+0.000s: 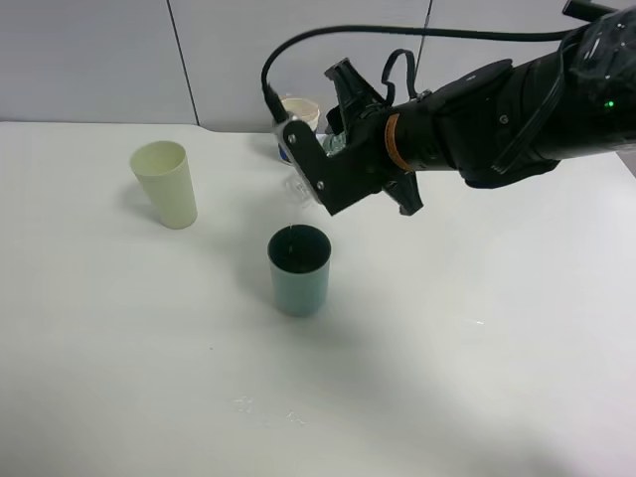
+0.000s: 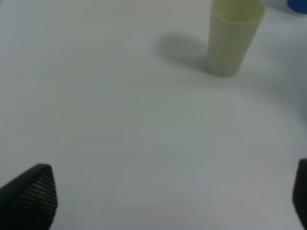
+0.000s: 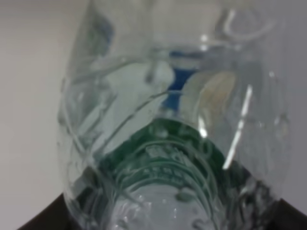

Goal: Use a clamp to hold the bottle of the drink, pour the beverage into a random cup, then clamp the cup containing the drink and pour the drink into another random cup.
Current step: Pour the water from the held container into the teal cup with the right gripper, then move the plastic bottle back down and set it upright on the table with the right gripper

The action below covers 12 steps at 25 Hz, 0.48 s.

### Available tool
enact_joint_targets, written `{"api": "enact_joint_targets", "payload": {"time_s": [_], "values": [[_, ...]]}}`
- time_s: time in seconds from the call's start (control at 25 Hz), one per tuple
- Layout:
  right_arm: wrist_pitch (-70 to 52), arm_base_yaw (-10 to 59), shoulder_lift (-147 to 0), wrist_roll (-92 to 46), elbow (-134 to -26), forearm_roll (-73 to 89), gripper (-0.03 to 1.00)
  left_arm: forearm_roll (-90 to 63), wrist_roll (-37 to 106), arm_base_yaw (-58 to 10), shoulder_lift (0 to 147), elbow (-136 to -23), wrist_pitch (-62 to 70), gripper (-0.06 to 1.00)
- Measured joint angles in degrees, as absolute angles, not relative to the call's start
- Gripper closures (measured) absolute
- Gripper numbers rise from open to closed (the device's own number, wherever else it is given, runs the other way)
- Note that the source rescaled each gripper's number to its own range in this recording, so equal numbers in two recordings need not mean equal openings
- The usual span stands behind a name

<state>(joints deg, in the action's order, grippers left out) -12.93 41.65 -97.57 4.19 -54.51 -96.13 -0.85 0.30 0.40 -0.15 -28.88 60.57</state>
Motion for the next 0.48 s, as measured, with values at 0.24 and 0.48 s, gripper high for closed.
{"api": "enact_joint_targets", "payload": {"time_s": [0.24, 0.48], "values": [[-12.8, 41.6, -97.6, 26.2, -54.5, -90.7, 0.96, -0.8, 0.0, 0.4, -0.2, -28.9, 60.6, -0.06], [-12.8, 41.6, -97.6, 42.2, -54.5, -76.7, 0.96, -0.8, 0.0, 0.4, -0.2, -28.9, 60.6, -0.06]]}}
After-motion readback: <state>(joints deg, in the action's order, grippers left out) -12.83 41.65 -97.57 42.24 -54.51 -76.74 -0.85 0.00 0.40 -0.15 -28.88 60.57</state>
